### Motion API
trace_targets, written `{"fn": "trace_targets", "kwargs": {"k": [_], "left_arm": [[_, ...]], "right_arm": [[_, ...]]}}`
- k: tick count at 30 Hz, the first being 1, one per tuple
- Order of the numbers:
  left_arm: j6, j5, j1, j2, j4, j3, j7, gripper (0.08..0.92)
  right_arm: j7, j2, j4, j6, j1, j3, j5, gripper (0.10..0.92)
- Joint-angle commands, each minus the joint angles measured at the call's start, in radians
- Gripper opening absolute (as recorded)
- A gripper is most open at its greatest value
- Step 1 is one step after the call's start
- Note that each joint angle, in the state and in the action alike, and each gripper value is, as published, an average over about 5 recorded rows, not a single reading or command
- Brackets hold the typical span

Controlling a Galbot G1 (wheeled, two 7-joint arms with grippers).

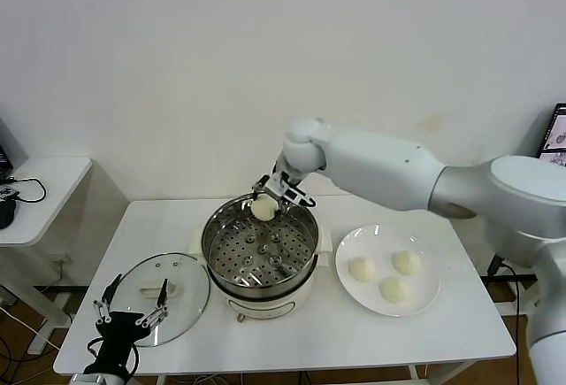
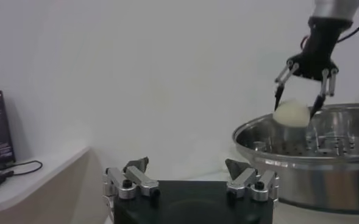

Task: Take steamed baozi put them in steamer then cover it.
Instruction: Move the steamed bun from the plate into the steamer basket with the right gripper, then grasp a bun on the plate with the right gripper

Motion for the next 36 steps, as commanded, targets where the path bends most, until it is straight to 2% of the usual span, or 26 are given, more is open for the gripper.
{"fn": "trace_targets", "kwargs": {"k": [1,9,14,17,21,25,30,36], "left_arm": [[-0.002,-0.003,0.004,0.0,-0.005,-0.009,0.0,0.823],[-0.002,-0.007,0.003,-0.001,-0.007,-0.011,0.0,0.823],[-0.002,-0.007,0.002,-0.002,-0.009,-0.011,0.0,0.823],[-0.002,-0.007,0.001,-0.001,-0.008,-0.011,0.0,0.823],[0.0,-0.013,-0.001,0.002,-0.008,-0.013,0.0,0.823],[0.002,-0.021,-0.006,0.007,-0.011,-0.014,0.001,0.823],[0.005,-0.032,-0.009,0.018,-0.014,-0.015,0.001,0.823],[0.011,-0.047,-0.026,0.039,-0.001,-0.01,0.0,0.823]], "right_arm": [[0.058,0.049,-0.073,0.13,-0.052,-0.01,-0.148,0.636],[0.082,0.069,-0.107,0.156,-0.068,0.001,-0.168,0.656],[0.092,0.074,-0.109,0.165,-0.06,0.004,-0.153,0.768],[0.078,0.063,-0.085,0.135,-0.031,0.007,-0.075,0.813],[0.0,0.009,0.019,-0.006,0.057,0.023,0.127,0.822],[-0.074,-0.111,0.171,-0.24,0.159,0.038,0.315,0.823],[-0.107,-0.315,0.329,-0.483,0.234,0.056,0.382,0.823],[-0.107,-0.583,0.527,-0.599,0.272,-0.004,0.416,0.823]]}}
